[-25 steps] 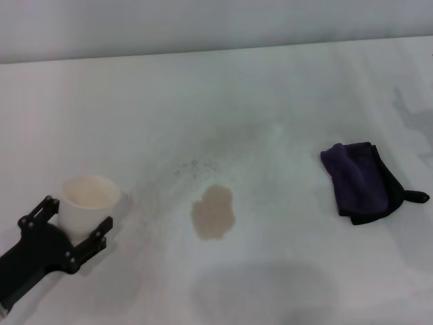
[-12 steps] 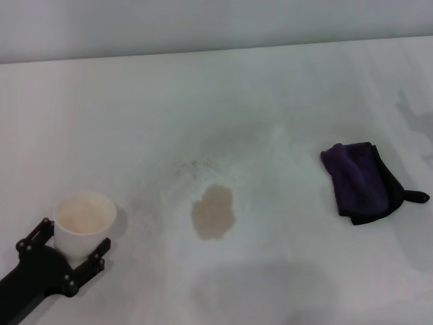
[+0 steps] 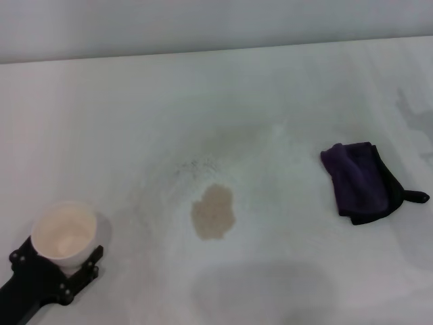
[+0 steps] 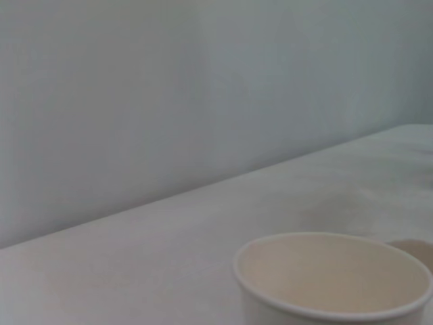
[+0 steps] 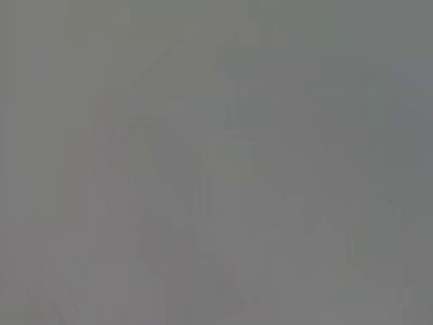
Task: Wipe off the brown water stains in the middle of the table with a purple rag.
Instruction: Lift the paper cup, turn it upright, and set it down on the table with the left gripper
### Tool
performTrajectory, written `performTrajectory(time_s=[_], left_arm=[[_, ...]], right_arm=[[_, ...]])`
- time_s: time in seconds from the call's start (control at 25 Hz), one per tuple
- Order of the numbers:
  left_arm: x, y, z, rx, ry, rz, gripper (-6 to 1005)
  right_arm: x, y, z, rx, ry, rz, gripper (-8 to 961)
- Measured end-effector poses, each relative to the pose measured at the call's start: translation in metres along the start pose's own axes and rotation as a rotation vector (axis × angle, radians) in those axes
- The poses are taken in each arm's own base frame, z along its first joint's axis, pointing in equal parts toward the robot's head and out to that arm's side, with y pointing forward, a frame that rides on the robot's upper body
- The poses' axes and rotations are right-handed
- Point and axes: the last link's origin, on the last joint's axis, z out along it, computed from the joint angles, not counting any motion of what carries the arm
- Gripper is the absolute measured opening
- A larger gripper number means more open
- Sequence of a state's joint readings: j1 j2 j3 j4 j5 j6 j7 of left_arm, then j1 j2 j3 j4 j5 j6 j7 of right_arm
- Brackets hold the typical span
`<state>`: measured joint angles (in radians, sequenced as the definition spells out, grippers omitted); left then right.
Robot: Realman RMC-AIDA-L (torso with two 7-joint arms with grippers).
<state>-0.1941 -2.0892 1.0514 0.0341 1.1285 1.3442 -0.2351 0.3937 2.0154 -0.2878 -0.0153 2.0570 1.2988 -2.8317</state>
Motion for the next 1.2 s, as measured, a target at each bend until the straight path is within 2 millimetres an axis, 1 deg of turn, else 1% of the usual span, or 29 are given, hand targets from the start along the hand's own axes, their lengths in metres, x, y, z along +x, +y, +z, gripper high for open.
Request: performTrajectory(time_s=[0.12, 0.48, 0.72, 0.92, 1.2], left_arm=[[-0.002, -0.001, -0.003, 0.026, -0.002, -0.01, 785], [-0.005, 0.001, -0.005, 0.022, -0.021, -0.013, 787], [-0.006, 0.003, -0.007, 0.025, -0.022, -0.014, 796], [-0.006, 0.009, -0.016, 0.033, -0.001, -0.007, 796], [-0.012, 0.016, -0.027, 0.048, -0.014, -0.028, 796]], right_arm=[[0.001, 0.0, 0.002, 0.003, 0.01, 0.001, 828], [0.002, 0.004, 0.011, -0.003, 0.027, 0.002, 828], [0.002, -0.001, 0.018, 0.015, 0.054, -0.015, 828], [-0.002, -0.004, 0.027, 0.016, 0.054, -0.035, 828], [-0.005, 0.001, 0.039, 0.002, 0.054, -0.04, 828]])
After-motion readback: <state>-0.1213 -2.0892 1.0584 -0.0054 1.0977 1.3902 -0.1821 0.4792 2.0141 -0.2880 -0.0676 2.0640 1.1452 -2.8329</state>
